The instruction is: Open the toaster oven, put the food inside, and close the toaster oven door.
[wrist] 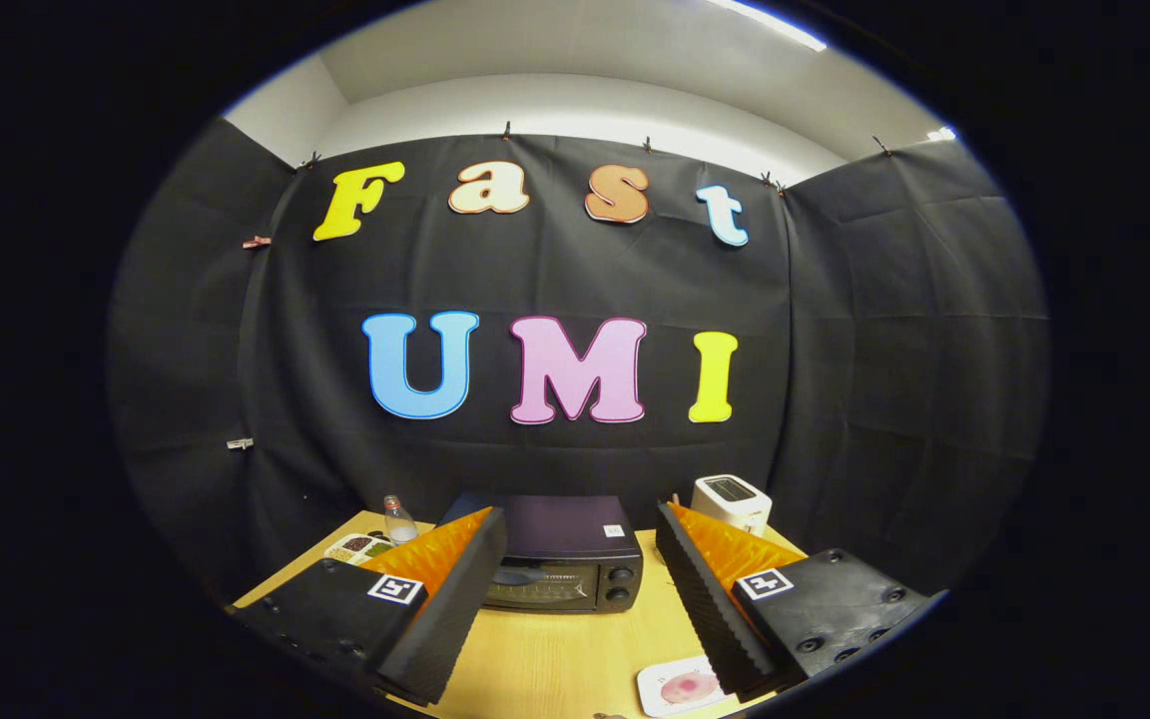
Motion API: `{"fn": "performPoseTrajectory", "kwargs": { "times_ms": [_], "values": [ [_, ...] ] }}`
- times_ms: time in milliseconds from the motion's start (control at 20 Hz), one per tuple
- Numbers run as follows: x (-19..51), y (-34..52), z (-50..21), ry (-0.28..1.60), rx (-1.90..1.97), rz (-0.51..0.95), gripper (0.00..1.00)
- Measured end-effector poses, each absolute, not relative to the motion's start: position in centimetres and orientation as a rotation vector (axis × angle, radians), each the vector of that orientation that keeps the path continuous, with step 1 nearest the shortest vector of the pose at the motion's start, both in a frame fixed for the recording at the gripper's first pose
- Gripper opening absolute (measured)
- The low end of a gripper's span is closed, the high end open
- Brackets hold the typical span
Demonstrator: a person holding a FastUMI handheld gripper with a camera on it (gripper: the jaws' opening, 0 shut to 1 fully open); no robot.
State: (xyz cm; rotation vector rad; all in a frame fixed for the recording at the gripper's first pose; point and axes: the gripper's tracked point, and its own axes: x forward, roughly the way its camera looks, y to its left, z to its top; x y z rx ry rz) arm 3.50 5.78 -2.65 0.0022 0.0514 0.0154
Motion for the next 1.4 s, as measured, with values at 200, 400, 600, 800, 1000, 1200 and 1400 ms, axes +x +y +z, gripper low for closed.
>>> {"fn": "performPoseTrajectory", "kwargs": {
  "times_ms": [200,400,600,800,1000,1200,1400],
  "values": [
    [9.0,8.2,-6.3,0.143,-0.018,0.066,0.98],
    [14.3,11.2,-10.6,0.228,0.004,0.122,0.98],
    [18.1,13.4,-16.2,0.353,0.021,0.131,0.99],
    [20.9,14.7,-20.8,0.446,-0.003,0.125,0.98],
    [22.4,15.6,-24.5,0.517,-0.022,0.122,0.99],
    [23.5,15.4,-26.4,0.551,-0.024,0.096,0.99],
    [23.2,15.0,-26.7,0.533,-0.054,0.064,0.97]
  ]
}}
